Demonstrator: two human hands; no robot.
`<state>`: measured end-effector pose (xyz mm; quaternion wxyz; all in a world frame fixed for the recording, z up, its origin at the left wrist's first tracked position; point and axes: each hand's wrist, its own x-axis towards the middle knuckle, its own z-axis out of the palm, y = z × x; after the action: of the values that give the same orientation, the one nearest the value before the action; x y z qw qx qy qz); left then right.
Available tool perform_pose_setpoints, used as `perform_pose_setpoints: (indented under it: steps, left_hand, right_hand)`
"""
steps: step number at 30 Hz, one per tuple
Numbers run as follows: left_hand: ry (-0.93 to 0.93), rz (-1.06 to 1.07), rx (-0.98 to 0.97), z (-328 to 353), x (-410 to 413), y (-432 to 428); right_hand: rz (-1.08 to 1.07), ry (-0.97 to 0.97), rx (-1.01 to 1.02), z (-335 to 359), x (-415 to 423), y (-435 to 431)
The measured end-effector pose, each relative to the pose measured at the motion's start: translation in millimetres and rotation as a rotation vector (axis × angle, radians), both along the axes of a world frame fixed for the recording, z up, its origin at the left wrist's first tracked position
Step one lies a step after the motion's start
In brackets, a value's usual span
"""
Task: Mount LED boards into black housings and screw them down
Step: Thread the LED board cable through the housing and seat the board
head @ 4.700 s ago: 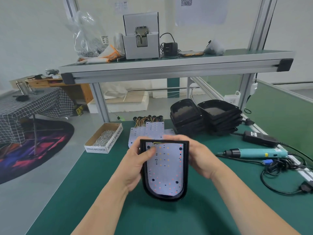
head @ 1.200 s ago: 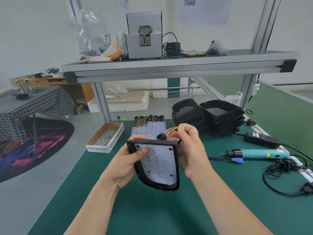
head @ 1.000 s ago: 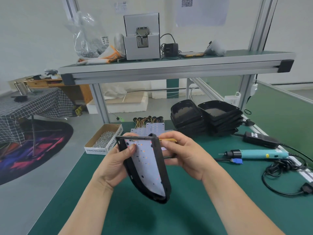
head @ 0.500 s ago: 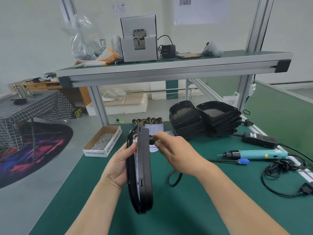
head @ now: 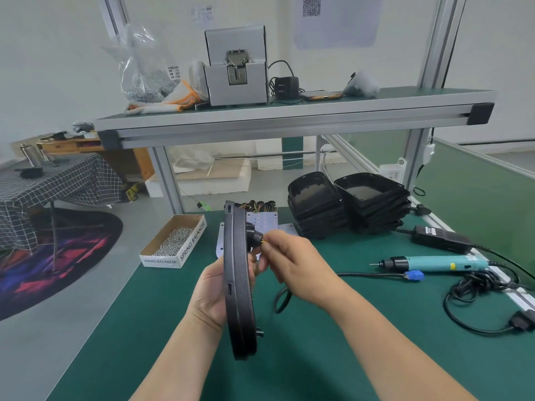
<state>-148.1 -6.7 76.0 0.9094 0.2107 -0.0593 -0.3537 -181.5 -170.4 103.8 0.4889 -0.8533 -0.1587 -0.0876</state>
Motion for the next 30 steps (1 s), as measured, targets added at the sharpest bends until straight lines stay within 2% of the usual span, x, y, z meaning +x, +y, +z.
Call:
perform_pose_setpoints:
  steps: [2, 6, 7, 9, 10, 16, 18, 23, 28, 30]
  left_hand:
    - [-0.016, -0.095, -0.148, 7, -8, 2]
    - [0.026, -0.121, -0.158, 15, -15, -1]
    - [-0.013, -0.076, -0.129, 17, -19, -6]
    - [0.024, 0.121, 0.130, 12, -13, -8]
    - [0.030, 0.169, 0.175, 8, -12, -6]
    - [0.038, 0.152, 0.216, 5, -6, 1]
    - [0.008, 0.125, 0.222, 8, -5, 2]
    - [-0.069, 0.113, 0.300, 12, -2, 2]
    - [-0.137, 0.147, 0.397, -7, 12, 10]
    - [-0.163, 0.143, 0.404, -17, 17, 14]
  right_hand:
    - [-0.018, 0.031, 0.119, -3, -2, 6]
    - [-0.040, 0.109, 0.371, -9, -6, 17]
    - [-0.028, 0.135, 0.477, -11, -6, 20]
    - [-0.031, 0.166, 0.673, -12, -5, 22]
    - [-0.048, 0.164, 0.720, -12, -4, 23]
    - [-0.040, 0.079, 0.850, -17, -7, 34]
    - [-0.049, 0.030, 0.808, -18, -6, 33]
    - [-0.075, -0.114, 0.530, -15, -8, 23]
    - [-0.040, -0.250, 0.006, -8, -6, 6]
    - [-0.017, -0.279, -0.128, -5, -5, 0]
